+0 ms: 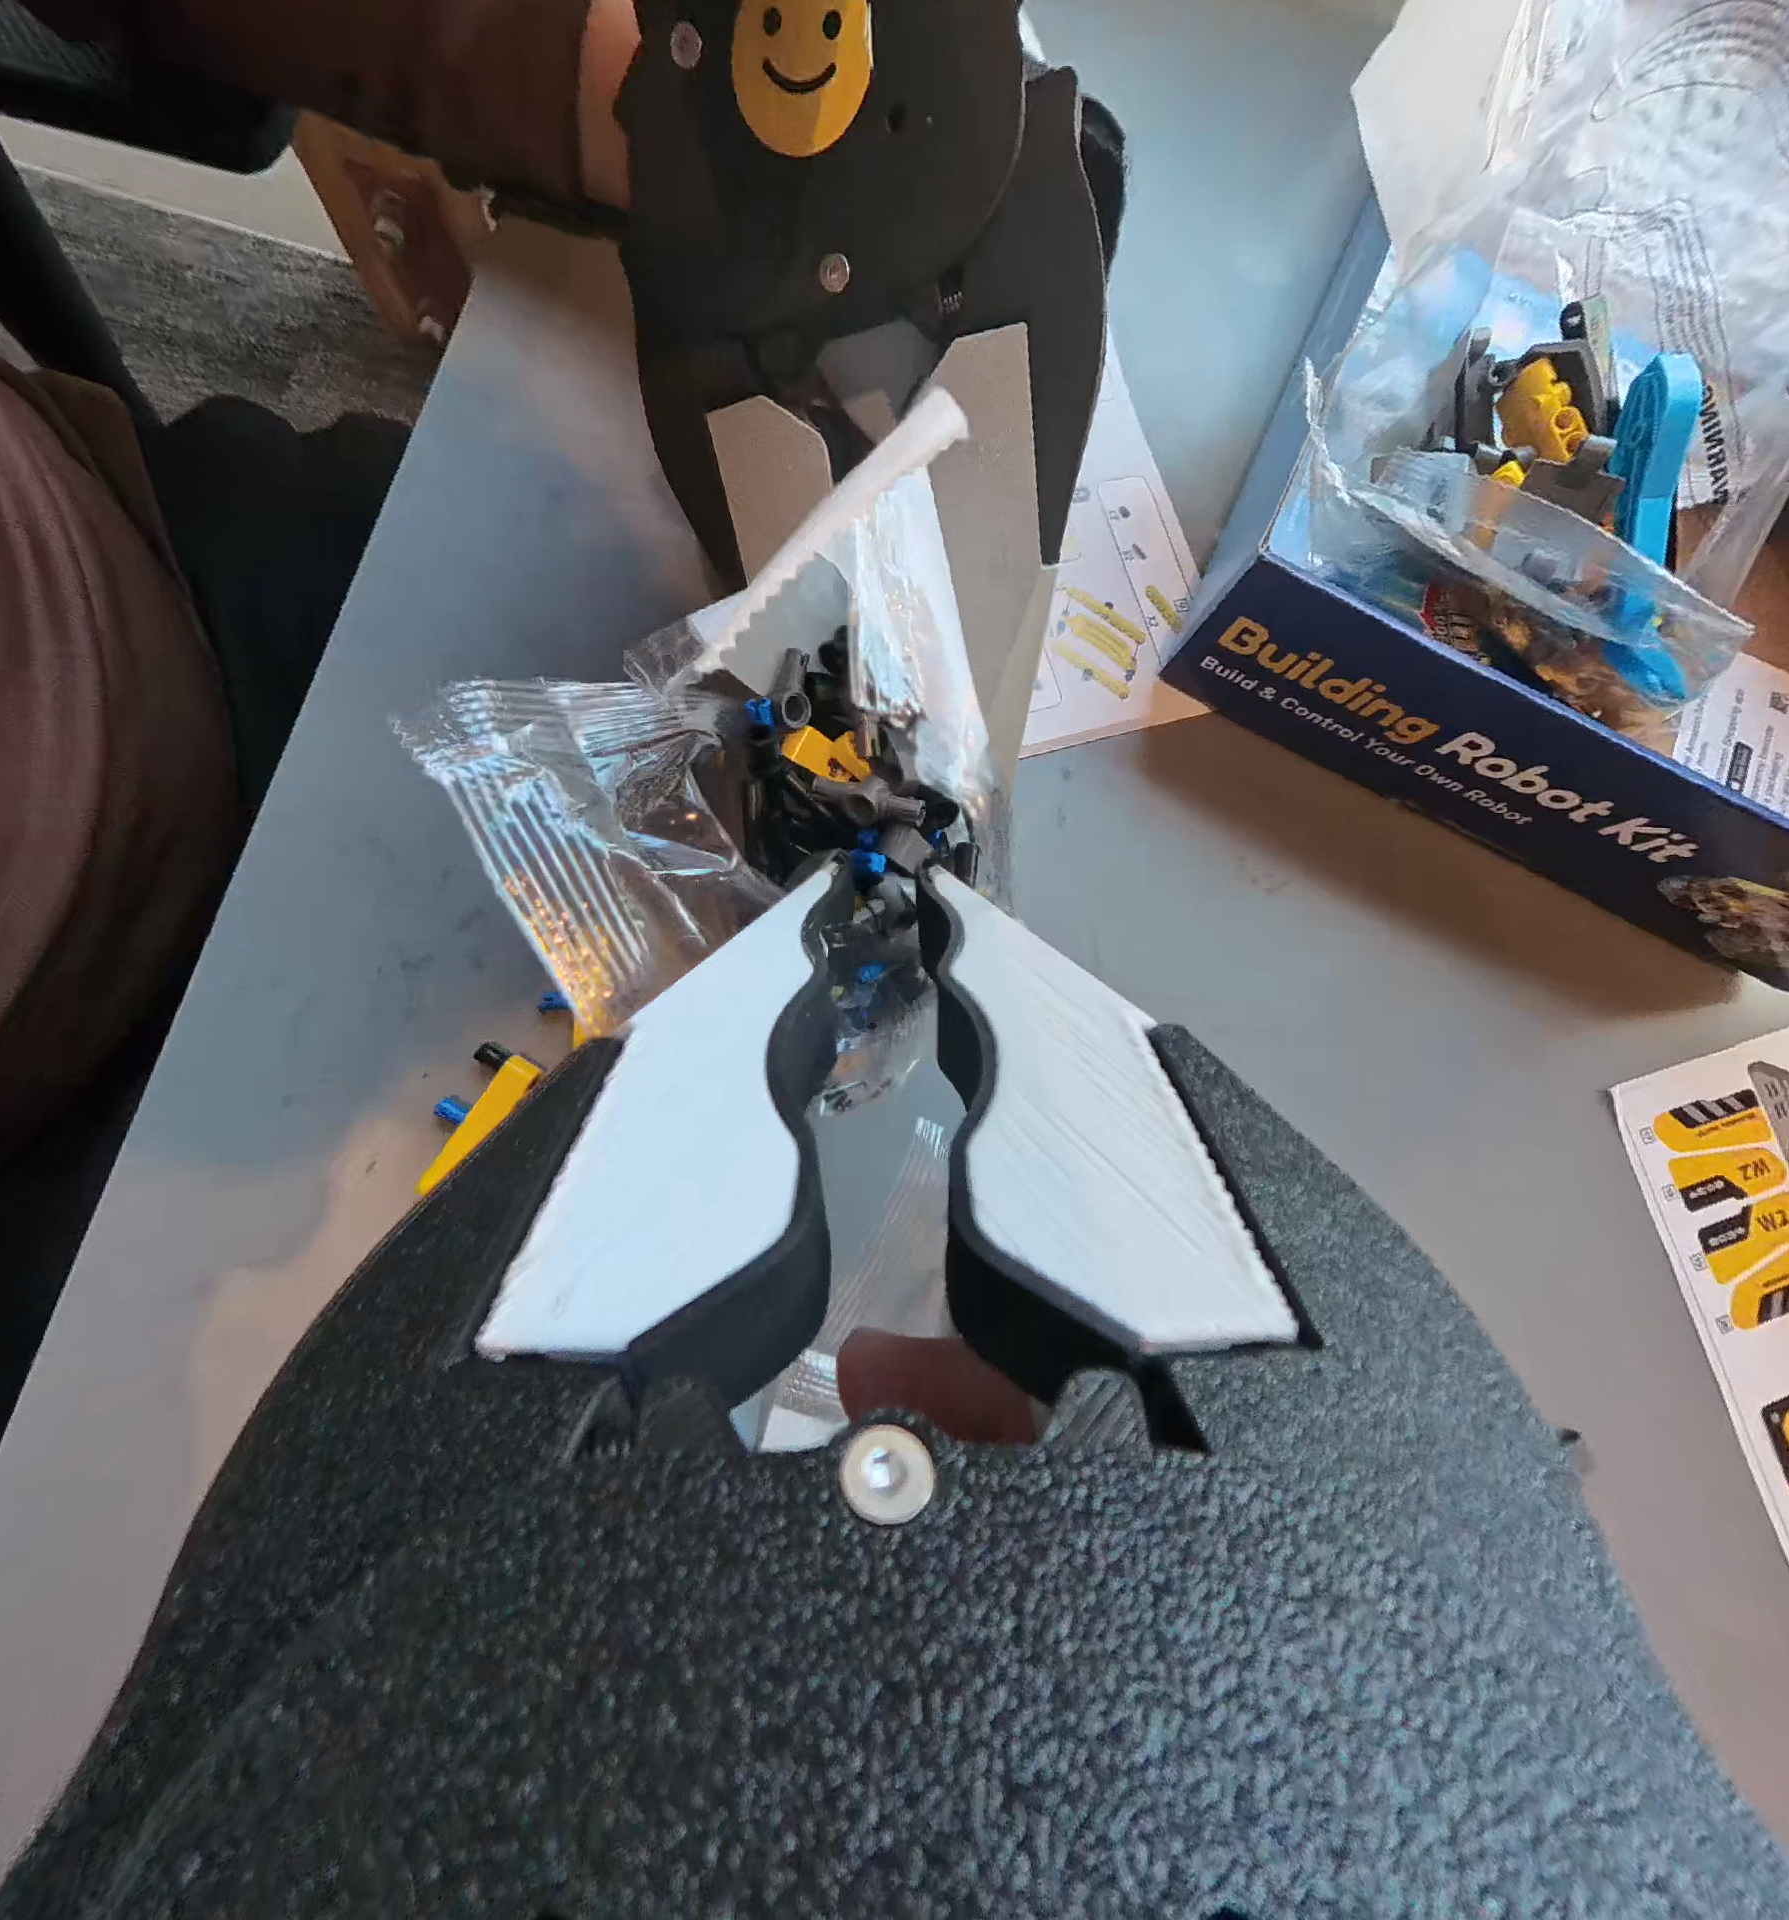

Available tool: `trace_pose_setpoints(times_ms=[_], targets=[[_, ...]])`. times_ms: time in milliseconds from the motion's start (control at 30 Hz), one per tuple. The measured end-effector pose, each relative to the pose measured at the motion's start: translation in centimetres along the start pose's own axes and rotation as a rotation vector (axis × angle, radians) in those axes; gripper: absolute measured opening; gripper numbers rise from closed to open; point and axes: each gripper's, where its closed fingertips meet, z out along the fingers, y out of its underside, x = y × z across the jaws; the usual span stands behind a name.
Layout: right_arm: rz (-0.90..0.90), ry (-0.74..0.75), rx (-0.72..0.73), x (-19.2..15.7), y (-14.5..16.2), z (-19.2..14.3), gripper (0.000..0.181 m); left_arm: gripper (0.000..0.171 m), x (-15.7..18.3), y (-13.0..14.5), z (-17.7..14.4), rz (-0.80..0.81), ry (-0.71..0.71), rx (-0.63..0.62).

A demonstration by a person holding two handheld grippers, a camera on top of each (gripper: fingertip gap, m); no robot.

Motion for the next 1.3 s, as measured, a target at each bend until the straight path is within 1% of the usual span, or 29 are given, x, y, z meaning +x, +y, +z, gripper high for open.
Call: trace_pose_setpoints(times_ms=[67, 167, 300, 433, 567, 667, 767, 800, 833, 933, 1033, 1167, 1233, 1300], targets=[[-0.024, 0.008, -0.012, -0.1, 0.2, -0.2, 0.011, 0.014, 0.2, 0.0, 0.0, 0.031, -0.005, 0.0], [-0.033, -0.005, 0.001, -0.5, 0.0, -0.2, 0.011, 0.014, 0.1, -0.2, -0.2, 0.031, -0.015, 0.017], [-0.013, 0.004, -0.009, -0.3, 0.0, 0.3, 0.022, 0.014, 0.3, -0.1, -0.1, 0.062, -0.024, 0.008], [-0.028, 0.038, -0.008, 0.1, -0.1, 0.1, 0.025, 0.014, 0.5, -0.1, 0.0, 0.097, -0.044, 0.002], [-0.069, 0.028, -0.017, -0.7, 0.0, 0.6, 0.026, 0.014, 0.3, -0.1, 0.0, 0.104, -0.061, -0.001], [-0.045, 0.027, -0.016, -0.5, 0.1, 0.6, 0.028, 0.013, 0.4, 0.0, 0.1, 0.133, -0.077, -0.012], [-0.021, 0.014, -0.006, -0.6, -0.1, 0.9, 0.034, 0.013, 0.2, 0.0, 0.1, 0.123, -0.085, -0.012], [-0.031, 0.019, -0.016, -0.7, 0.0, 1.1, 0.034, 0.016, 0.1, 0.0, 0.1, 0.113, -0.086, -0.012], [-0.048, 0.034, -0.027, -0.8, 0.0, 1.4, 0.036, 0.013, 0.1, 0.1, 0.1, 0.102, -0.082, -0.017], [-0.098, 0.096, -0.09, -0.6, 0.6, 2.6, 0.04, 0.013, 0.2, 0.5, 0.4, 0.092, -0.06, -0.054], [-0.119, 0.141, -0.115, -0.3, 0.9, 3.7, 0.041, 0.013, 0.3, 0.9, 0.7, 0.095, -0.061, -0.084], [-0.139, 0.141, -0.147, -0.2, 1.7, 4.6, 0.033, 0.013, 0.7, 1.6, 1.2, 0.126, -0.046, -0.14], [-0.118, 0.145, -0.14, 0.4, 1.9, 4.2, 0.025, 0.013, 0.7, 1.7, 1.2, 0.117, -0.043, -0.144], [-0.087, 0.117, -0.124, 0.5, 2.0, 3.6, 0.017, 0.013, 0.5, 1.7, 1.2, 0.087, -0.035, -0.14]])
